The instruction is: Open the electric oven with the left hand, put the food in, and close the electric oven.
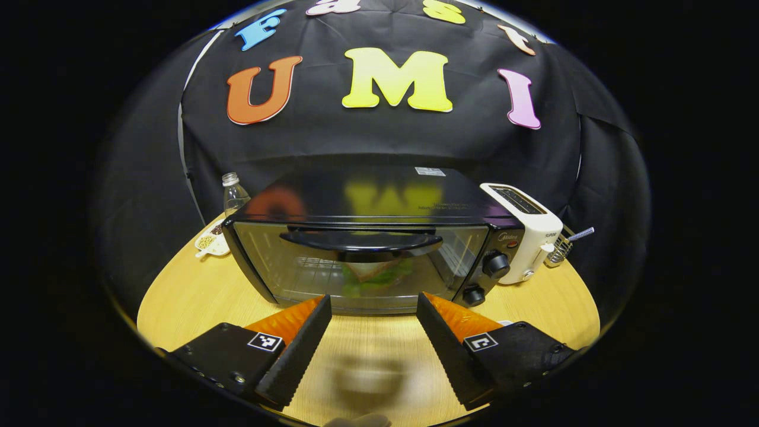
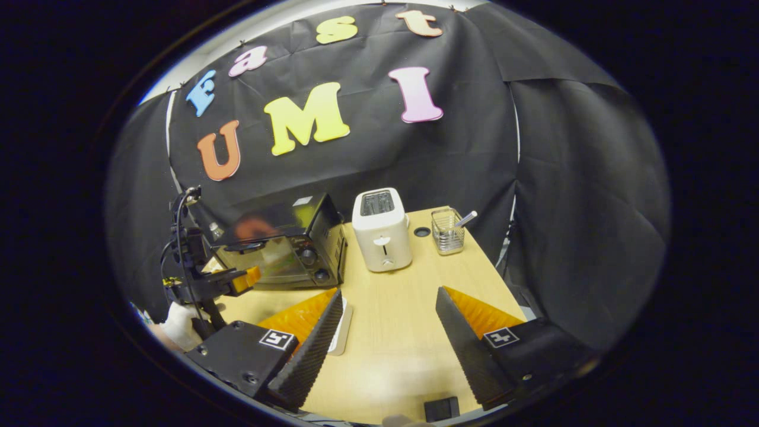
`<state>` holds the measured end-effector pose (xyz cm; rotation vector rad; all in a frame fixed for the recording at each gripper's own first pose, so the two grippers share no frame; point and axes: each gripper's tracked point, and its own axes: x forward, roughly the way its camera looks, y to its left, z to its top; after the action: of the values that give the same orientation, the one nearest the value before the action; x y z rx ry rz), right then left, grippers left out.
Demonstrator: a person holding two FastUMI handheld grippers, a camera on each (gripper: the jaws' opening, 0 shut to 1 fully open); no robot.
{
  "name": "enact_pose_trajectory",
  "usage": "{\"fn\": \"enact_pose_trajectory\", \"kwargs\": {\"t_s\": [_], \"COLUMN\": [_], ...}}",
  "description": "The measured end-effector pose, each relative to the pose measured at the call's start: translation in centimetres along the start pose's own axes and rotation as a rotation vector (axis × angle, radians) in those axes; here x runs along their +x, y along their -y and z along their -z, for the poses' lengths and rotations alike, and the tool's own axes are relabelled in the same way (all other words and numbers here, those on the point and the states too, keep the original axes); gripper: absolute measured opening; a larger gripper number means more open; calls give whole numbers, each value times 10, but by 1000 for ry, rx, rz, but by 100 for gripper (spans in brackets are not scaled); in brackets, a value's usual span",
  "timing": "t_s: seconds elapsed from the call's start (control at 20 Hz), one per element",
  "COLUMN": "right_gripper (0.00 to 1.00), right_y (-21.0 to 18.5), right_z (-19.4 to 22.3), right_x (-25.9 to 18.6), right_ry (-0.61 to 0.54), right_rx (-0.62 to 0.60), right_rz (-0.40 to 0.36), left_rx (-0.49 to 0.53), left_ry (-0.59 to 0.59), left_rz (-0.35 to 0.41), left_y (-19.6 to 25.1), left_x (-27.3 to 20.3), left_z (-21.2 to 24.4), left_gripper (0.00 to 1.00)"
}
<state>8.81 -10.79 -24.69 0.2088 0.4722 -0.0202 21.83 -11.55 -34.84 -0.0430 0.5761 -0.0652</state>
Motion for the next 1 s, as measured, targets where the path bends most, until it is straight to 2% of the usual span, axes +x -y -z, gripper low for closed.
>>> {"fn": "enact_pose_trajectory", "kwargs": {"t_s": [0.1,0.15,0.35,0.5,0.55,0.7,0.75,0.8,1.0], "right_gripper": [90,100,100,100,90,90,100,90,90], "right_y": [-1,-2,-12,-27,-36,-59,-68,-77,-111], "right_z": [0,-1,-13,-37,-46,-73,-84,-94,-134], "right_x": [-1,-1,-12,-27,-31,-47,-54,-61,-98], "right_ry": [1,2,32,99,123,186,217,244,353], "right_rx": [-4,-6,-34,-89,-108,-156,-163,-164,-167], "right_rz": [-4,-4,-19,-32,-49,-73,-82,-92,-119], "left_rx": [1,4,-3,0,11,37,35,32,13], "left_ry": [3,6,70,168,219,325,356,384,498], "left_rz": [-1,-5,-19,-34,-46,-45,-36,-33,-54], "left_y": [0,-1,-7,-13,-19,-30,-33,-37,-64], "left_x": [-3,-6,-39,-92,-113,-172,-193,-211,-282], "left_z": [-2,-3,-23,-52,-66,-102,-115,-126,-168], "left_gripper": [95,95,95,95,95,95,96,95,95]}}
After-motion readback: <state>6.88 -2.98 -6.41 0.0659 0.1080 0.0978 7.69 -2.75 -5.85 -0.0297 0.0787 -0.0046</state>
